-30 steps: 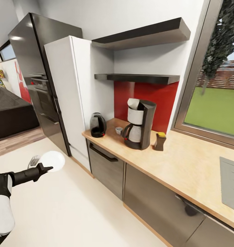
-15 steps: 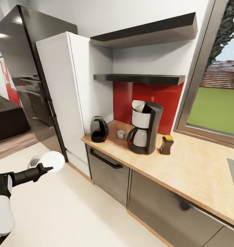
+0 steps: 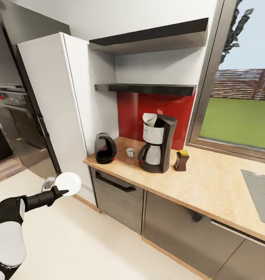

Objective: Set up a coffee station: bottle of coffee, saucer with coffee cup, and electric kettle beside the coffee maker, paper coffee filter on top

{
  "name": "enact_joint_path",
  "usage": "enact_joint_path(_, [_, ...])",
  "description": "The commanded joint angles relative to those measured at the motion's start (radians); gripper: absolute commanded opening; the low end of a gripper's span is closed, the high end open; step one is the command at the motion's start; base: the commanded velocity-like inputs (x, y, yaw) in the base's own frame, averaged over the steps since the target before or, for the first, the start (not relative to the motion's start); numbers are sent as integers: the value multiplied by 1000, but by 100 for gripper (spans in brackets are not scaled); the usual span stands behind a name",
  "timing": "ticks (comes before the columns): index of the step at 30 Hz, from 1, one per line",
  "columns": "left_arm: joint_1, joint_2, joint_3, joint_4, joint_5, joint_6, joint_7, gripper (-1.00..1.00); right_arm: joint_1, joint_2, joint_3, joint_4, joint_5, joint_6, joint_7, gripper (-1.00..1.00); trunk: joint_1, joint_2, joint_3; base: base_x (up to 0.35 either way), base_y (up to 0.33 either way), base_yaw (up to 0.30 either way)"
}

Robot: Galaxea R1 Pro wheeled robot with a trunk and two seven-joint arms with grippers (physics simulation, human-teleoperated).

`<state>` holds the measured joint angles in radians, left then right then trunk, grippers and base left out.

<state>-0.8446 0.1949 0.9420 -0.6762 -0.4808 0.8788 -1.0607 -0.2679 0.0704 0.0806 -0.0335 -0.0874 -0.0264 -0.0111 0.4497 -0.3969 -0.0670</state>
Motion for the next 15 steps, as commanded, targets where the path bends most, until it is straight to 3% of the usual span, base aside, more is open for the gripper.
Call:
enact_joint_path(1, [3, -18, 3, -1, -11, -9, 0, -100, -1, 0, 8, 1, -9, -3, -1, 100, 0, -3, -2, 0, 9, -262])
enact_joint_path(4, [1, -53, -9, 0, -7, -9, 25, -100, -1, 1, 9, 2, -8, -4, 0, 100, 0, -3, -2, 0, 2, -262])
enact_joint_path(5, [-2, -111, -13, 2, -12, 45, 31, -100, -1, 1, 9, 2, -8, -4, -1, 100, 0, -3, -2, 0, 0, -263])
enact_joint_path(6, [-2, -138, -22, 5, -15, 62, 43, -100, -1, 0, 9, 2, -8, -4, -1, 100, 0, -3, -2, 0, 0, -263])
enact_joint_path(10, [-2, -172, -36, 11, -11, 74, 69, -100, -2, 0, 8, 2, -8, -4, -1, 100, 0, -3, -2, 0, 0, -263])
enact_joint_path(15, [-5, -184, -38, 13, -8, 101, 74, -100, -1, 0, 8, 3, -8, -4, -1, 100, 0, -3, -2, 0, 0, -263])
